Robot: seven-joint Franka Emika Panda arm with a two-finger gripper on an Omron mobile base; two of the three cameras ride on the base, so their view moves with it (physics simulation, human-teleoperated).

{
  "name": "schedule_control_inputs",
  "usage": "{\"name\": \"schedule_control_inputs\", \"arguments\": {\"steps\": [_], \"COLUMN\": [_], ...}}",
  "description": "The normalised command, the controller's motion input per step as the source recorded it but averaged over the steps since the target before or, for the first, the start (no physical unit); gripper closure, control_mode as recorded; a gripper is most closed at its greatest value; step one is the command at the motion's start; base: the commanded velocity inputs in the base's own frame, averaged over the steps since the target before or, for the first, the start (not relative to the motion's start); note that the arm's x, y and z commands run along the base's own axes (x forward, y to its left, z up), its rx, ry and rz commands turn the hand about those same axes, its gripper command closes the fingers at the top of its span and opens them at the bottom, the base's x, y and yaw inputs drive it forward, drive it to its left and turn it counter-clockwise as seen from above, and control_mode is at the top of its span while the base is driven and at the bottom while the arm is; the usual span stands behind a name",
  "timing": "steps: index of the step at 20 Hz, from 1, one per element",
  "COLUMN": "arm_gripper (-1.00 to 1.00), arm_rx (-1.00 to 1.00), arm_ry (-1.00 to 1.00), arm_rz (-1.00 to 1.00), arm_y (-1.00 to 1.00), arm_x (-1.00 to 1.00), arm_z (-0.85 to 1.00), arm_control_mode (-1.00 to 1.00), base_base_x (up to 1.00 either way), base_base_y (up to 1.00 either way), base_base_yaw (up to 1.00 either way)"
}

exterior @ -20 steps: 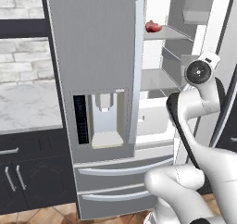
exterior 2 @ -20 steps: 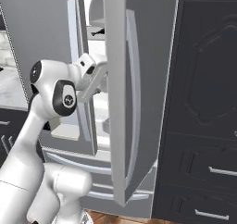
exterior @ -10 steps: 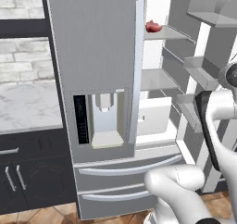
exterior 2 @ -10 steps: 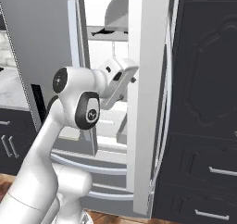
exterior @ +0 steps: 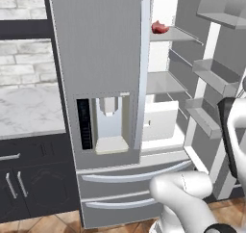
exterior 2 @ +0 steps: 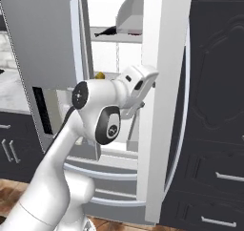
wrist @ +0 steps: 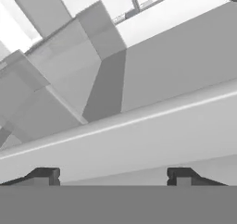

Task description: Gather the squash and lime from the fridge and place them on a tray on the dining counter. Then gather the fish and steak from the fridge and place them on the other tray.

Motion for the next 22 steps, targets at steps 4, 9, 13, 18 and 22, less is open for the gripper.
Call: {"name": "schedule_control_inputs", "arguments": {"steps": [4,9,13,18,22], "arm_gripper": [-1.0,-1.0,-1.0,-1.0,-1.0], "arm_rx": [0.0,0.0,0.0,0.07,0.12], "arm_ry": [-0.08,-0.07,-0.05,-0.01,0.0], "arm_rz": [0.0,0.0,0.0,0.0,0.05], "arm_y": [0.5,1.0,1.0,0.94,0.14], "arm_x": [-0.03,0.0,0.0,0.09,-0.12], "arm_z": [0.06,0.13,0.11,-0.04,-0.04], "arm_control_mode": [-1.0,-1.0,-1.0,-1.0,-1.0], "base_base_x": [0.0,0.0,0.0,0.0,0.0], "base_base_y": [0.0,0.0,0.0,0.0,0.0], "base_base_yaw": [0.0,0.0,0.0,0.0,0.0]}}
